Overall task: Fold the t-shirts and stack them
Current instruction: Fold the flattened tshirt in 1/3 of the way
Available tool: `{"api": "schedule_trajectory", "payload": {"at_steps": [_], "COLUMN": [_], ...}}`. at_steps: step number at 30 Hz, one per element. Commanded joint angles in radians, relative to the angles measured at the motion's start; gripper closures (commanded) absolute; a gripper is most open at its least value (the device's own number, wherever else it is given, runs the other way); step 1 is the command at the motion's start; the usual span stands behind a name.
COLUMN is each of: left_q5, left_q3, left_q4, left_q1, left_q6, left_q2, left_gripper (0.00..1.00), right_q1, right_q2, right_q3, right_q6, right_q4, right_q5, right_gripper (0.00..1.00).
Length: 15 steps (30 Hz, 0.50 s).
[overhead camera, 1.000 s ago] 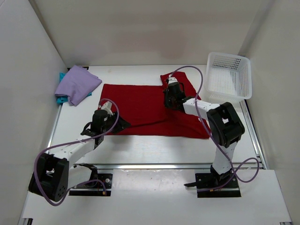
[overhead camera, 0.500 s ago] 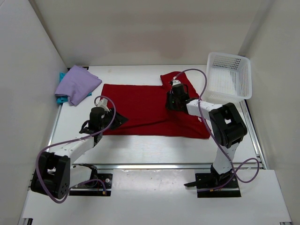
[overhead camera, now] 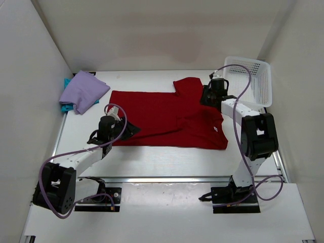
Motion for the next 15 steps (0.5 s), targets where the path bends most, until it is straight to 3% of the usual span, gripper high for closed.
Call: {"api": "schedule_trajectory", "payload": {"at_steps": [1,5,9,15], "left_q5": [0.009,0.017,0.022,0.025], "left_q3": [0.016,0.012,0.01,-0.001], "left_q4": [0.036,0.044,0.046,0.05], "left_q1": [-0.012,-0.013,-0.009,-0.018], "left_q6": [0.0,-0.009,-0.006,-0.01], "left_q2": [0.004,0.012,0.023,0.026], "left_gripper": [0.56,0.55,0.56,0.56], "right_q1": [-0.009,-0.001,0.01,0.043], "right_q2": [0.075,0.101,0.092,-0.019], "right_q3": [0.03,0.012,-0.019,-0.177], "right_q6": [-0.074,-0.085,-0.076,-0.047], "right_q4": [-0.042,-0.05,-0.073,0.002], "right_q5": [0.056,0.051,0.077,0.111], "right_gripper": [0.7,0.7,0.85,0.88]}}
